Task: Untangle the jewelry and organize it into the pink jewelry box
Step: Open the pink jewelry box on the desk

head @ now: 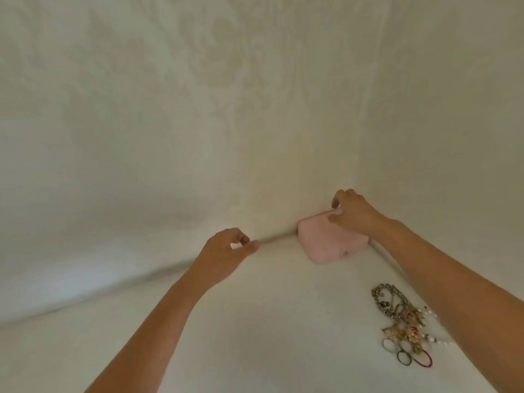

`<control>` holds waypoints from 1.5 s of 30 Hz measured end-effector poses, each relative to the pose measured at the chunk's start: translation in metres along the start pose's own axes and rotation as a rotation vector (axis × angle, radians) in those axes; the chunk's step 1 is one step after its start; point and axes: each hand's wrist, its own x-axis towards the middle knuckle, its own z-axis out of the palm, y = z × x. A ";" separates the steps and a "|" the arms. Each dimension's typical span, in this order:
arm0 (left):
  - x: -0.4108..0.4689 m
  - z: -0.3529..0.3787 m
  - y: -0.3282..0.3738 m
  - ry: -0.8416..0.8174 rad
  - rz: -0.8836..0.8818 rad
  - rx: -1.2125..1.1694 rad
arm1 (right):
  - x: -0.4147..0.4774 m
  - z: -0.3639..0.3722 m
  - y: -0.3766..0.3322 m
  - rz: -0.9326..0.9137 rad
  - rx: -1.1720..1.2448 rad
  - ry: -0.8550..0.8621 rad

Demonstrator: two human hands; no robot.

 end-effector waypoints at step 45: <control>-0.162 0.136 -0.037 -0.094 0.140 0.374 | -0.255 0.097 0.015 0.018 0.137 0.213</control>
